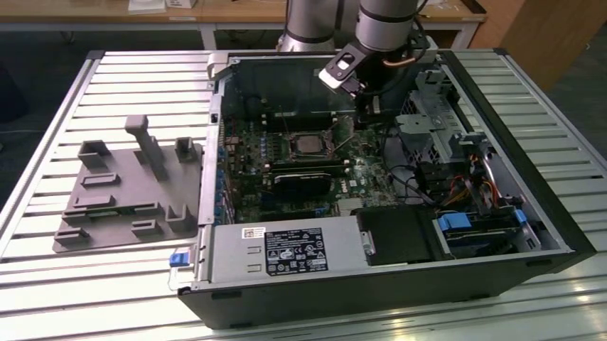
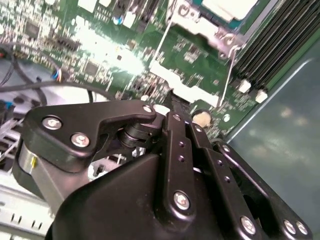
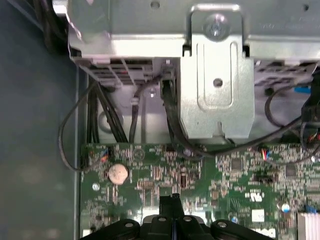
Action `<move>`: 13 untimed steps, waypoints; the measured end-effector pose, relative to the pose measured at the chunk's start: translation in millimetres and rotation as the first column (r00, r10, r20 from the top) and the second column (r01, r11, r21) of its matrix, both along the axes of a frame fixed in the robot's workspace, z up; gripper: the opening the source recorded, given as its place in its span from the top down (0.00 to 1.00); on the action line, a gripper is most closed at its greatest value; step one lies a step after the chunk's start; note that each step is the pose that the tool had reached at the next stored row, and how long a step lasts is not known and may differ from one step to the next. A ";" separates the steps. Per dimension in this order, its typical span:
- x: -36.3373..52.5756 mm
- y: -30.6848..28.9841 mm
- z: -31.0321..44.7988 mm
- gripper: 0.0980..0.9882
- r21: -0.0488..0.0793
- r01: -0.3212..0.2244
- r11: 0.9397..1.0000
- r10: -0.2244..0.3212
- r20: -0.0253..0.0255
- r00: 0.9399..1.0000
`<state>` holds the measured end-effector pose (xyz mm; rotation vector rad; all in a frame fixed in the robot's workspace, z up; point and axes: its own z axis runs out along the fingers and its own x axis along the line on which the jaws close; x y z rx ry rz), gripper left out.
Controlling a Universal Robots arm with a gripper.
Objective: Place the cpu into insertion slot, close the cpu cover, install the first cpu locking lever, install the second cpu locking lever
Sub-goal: 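Close the cpu cover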
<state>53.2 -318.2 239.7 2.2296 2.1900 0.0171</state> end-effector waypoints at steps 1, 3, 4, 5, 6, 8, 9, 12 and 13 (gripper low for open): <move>0.2 0.0 0.0 1.00 0.000 0.000 1.000 0.000 -0.013 1.000; 0.5 0.0 -0.2 1.00 0.000 0.000 1.000 0.000 -0.034 0.999; 0.7 0.0 -0.2 1.00 0.000 0.000 1.000 0.000 -0.047 0.999; 0.8 0.0 -0.3 1.00 0.000 0.000 1.000 0.000 -0.058 0.998; 0.9 0.0 -0.2 1.00 0.000 0.000 1.000 0.000 -0.062 0.998; 0.8 0.0 -0.2 1.00 0.000 0.000 1.000 0.000 -0.064 0.998; 0.8 0.0 -0.2 1.00 0.000 0.000 1.000 0.000 -0.064 0.998; 0.5 0.0 -0.3 1.00 0.000 0.000 1.000 0.000 -0.065 0.998; 0.0 0.0 -0.3 1.00 0.001 0.000 1.000 0.000 -0.065 0.998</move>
